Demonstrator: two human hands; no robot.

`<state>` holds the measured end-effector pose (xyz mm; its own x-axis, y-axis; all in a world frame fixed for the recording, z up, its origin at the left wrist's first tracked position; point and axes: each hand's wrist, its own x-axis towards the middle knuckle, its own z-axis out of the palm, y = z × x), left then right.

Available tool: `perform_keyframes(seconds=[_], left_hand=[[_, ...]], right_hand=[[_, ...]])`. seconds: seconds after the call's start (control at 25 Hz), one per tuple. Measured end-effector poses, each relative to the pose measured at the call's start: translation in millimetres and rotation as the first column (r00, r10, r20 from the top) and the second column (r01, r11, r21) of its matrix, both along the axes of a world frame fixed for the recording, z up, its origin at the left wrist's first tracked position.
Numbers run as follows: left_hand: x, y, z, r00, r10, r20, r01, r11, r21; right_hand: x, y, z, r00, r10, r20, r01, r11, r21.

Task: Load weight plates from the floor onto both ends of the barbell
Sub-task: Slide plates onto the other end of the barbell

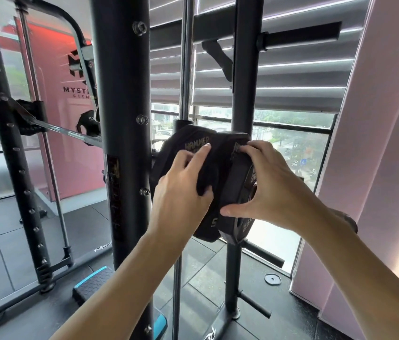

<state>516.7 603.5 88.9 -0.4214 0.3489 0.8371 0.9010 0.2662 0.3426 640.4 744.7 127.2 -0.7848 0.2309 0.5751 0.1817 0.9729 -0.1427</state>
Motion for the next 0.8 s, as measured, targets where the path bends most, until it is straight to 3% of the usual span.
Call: perform_keyframes(seconds=[0.08, 0.2, 0.36, 0.56, 0.8], left_hand=[[2, 13, 4, 0.992, 0.082, -0.093, -0.091, 0.992, -0.092], [2, 34, 16, 0.952, 0.156, -0.263, -0.188, 0.977, -0.102], [-6, 44, 30, 0.919, 0.135, -0.37, -0.246, 0.93, -0.272], [2, 45, 28, 0.839, 0.329, -0.433, -0.419, 0.899, -0.129], [1, 48, 27, 0.844, 0.438, -0.308, -0.453, 0.891, 0.025]], right_hand=[[5, -1, 0, 1.0, -0.006, 0.015, 0.005, 1.0, 0.028], [10, 0, -4, 1.0, 0.01, 0.008, -0.01, 0.999, 0.034], [10, 0, -9, 0.999, 0.037, -0.027, -0.037, 0.999, -0.001], [4, -1, -16, 0.996, 0.058, -0.069, -0.058, 0.998, -0.007], [1, 0, -18, 0.995, 0.073, -0.066, -0.075, 0.996, -0.037]])
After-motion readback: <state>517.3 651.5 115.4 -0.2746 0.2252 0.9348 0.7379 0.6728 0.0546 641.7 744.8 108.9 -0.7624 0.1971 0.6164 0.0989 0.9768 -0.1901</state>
